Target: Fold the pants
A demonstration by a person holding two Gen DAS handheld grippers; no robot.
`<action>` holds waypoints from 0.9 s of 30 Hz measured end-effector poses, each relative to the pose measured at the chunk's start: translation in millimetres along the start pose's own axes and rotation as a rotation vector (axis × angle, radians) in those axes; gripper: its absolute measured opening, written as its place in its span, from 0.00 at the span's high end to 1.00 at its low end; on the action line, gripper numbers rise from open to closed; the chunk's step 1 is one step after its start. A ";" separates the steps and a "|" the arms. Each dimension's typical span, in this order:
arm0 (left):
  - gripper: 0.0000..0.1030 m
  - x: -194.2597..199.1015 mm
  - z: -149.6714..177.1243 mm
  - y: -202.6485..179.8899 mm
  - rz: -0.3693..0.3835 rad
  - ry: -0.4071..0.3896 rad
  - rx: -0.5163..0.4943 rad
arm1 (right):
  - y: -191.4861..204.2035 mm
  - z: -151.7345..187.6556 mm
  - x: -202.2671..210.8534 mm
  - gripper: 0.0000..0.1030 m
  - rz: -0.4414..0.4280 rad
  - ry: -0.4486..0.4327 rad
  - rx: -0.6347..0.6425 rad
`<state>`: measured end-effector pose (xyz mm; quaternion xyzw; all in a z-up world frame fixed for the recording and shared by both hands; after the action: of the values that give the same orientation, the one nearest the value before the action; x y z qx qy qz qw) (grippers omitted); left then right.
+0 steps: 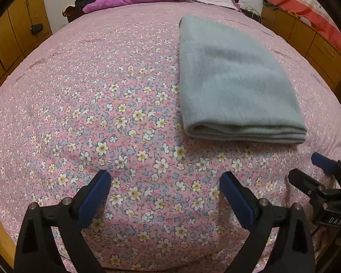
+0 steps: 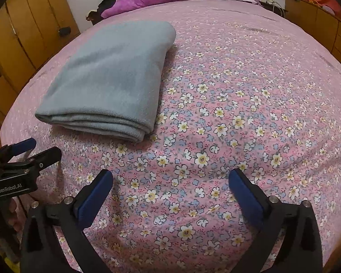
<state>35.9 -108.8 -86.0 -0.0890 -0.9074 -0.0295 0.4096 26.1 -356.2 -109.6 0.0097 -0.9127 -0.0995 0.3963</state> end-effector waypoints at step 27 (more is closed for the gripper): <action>0.03 -3.0 -5.3 10.1 0.002 -0.003 0.002 | 0.7 1.2 -0.9 0.03 -0.002 -0.008 0.002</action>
<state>43.6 -100.0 -84.9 -0.0896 -0.9080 -0.0278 0.4084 25.8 -355.2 -110.9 0.0105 -0.9144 -0.0989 0.3924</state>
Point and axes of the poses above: each gripper's, at about its wrist camera, not at the fingertips, and x roughly against the way its jaws point, y to its left, z to its underside, the point moved 10 cm from there along -x, roughly the way its jaws point, and after that the axes turned 10 degrees about -y, right-handed, at the moved point
